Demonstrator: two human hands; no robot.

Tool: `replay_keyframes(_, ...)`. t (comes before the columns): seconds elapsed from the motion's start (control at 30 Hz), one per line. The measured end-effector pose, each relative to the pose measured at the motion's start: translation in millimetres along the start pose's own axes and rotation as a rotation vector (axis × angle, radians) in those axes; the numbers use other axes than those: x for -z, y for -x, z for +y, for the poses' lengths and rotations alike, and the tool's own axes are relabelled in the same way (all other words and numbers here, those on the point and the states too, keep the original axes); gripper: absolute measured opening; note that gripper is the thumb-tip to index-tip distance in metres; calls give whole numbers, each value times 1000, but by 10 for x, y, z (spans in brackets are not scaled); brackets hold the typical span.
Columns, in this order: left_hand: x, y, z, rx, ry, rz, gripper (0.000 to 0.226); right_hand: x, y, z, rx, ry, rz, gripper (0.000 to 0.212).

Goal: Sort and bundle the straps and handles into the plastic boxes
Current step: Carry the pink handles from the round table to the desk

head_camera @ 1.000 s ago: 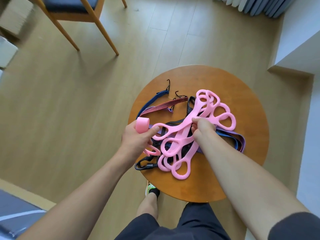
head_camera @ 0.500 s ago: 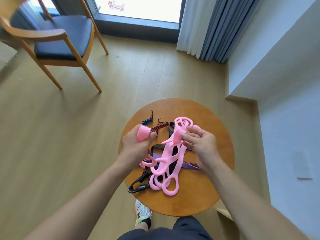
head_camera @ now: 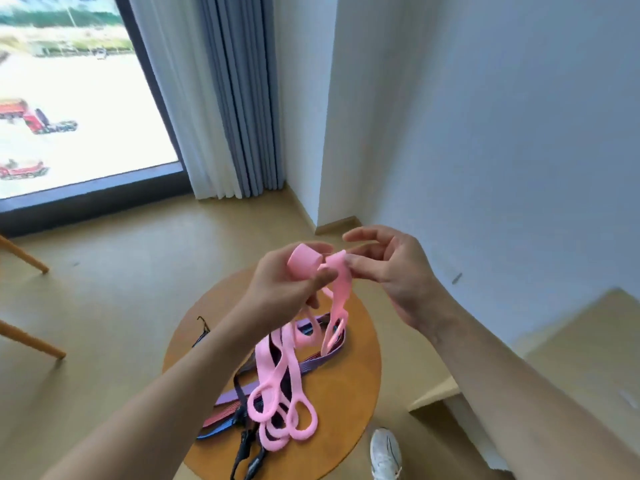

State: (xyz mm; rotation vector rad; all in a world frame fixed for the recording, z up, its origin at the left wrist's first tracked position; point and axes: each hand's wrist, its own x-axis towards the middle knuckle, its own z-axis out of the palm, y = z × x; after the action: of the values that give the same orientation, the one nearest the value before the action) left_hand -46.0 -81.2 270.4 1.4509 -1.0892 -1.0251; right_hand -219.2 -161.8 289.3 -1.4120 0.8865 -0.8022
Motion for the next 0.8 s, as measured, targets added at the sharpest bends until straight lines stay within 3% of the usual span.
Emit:
replay_keyframes(0.13, -512, -73, 252, -109, -56, -178, 22, 517, 354, -160, 67, -11, 148, 26)
replay_keyframes(0.3, -1325, -164, 426, -189, -90, -280, 12, 1262, 866, -132, 136, 98, 392, 32)
replay_keyframes(0.47, -2252, -114, 656, -257, -139, -417, 11, 1958, 1557, 191, -70, 127, 122, 65)
replay_keyframes(0.8, -3786, -75, 781, -172, -175, -492, 21, 2724, 2249, 1054, -190, 68, 551, 31)
